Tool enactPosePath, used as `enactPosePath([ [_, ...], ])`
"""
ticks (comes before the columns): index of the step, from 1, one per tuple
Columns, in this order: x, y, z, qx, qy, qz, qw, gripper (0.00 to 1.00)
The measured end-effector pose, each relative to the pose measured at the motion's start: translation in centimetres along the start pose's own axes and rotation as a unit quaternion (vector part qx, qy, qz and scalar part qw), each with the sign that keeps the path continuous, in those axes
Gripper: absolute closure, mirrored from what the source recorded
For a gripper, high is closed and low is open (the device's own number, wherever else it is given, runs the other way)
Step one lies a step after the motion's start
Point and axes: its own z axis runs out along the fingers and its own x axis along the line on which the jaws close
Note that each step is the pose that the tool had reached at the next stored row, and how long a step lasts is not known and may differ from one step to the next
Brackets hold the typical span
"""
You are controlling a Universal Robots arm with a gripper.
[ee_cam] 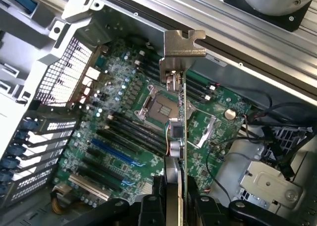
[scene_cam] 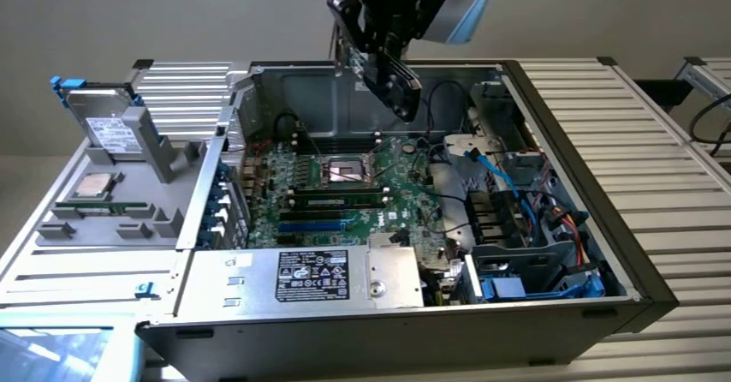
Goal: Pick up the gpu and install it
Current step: 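Insert the gpu into the slot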
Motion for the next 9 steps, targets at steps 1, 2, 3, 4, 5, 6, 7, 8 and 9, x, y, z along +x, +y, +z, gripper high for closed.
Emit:
enactPosePath([
  [1, 0.00, 0.00, 0.02, 0.0004, 0.0003, -0.009, 1.0000, 0.72],
  [2, 0.00, 0.00, 0.04, 0.0008, 0.0007, -0.018, 0.9998, 0.72],
  [3, 0.00, 0.00, 0.07, 0.0012, 0.0010, -0.027, 0.9996, 0.72],
  [4, -0.01, 0.00, 0.10, 0.0015, 0.0012, -0.036, 0.9993, 0.72],
  [5, -0.01, -0.01, 0.12, 0.0019, 0.0015, -0.045, 0.9990, 0.72],
  [6, -0.01, -0.01, 0.14, 0.0023, 0.0018, -0.054, 0.9985, 0.72],
  [7, -0.01, -0.01, 0.15, 0.0027, 0.0022, -0.063, 0.9980, 0.72],
  [8, -0.01, -0.01, 0.16, 0.0031, 0.0025, -0.073, 0.9973, 0.72],
  [9, -0.01, -0.01, 0.17, 0.0035, 0.0028, -0.082, 0.9966, 0.72],
])
